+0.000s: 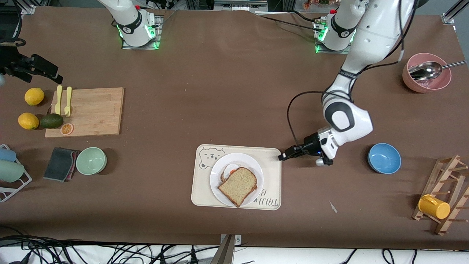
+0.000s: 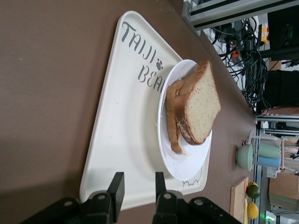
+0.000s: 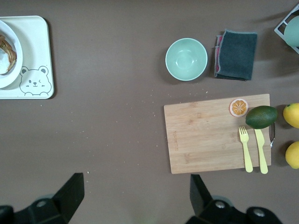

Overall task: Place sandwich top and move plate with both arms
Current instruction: 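Release the plate rim and draw the left gripper back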

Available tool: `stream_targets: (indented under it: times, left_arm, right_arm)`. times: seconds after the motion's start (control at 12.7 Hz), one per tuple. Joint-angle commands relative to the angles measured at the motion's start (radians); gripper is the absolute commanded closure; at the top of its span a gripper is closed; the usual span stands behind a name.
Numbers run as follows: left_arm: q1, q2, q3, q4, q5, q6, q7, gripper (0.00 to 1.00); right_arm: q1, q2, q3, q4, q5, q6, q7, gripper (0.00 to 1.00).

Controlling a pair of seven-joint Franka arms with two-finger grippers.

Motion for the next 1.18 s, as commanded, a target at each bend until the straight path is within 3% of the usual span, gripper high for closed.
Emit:
stream_targets:
  times: [0.0,0.16,0.47,0.95,1.1]
  left_arm:
    - [0.087,-0.195,-0.049,-0.201,0.121,-0.006,-0.028,0.40]
    - [0.131,-0.272,-0.069,-0.258,0.238,-0.006,-0.062,0.33]
    - [0.217,-0.425,-0.069,-0.298,0.674,-0.110,-0.309,0.31]
    - [0.285,-0.608,-0.072,-0.286,1.174,-0.334,-0.611,0.21]
    - [0.287,-0.640,-0.075,-0.255,1.285,-0.433,-0.667,0.18]
  right_arm:
    - [-0.001,-0.002,-0.003,0.018,-0.015,-0.018,-0.014,0.00]
    - [-0.001,-0.002,-0.003,0.018,-0.015,-0.018,-0.014,0.00]
    - [-0.001,-0.002,-0.003,0.017,-0.015,-0.018,-0.014,0.00]
    - [-0.001,-0.003,-0.003,0.018,-0.015,-0.024,-0.014,0.00]
    - [-0.001,-0.003,-0.003,0.018,-0.015,-0.024,-0.014,0.00]
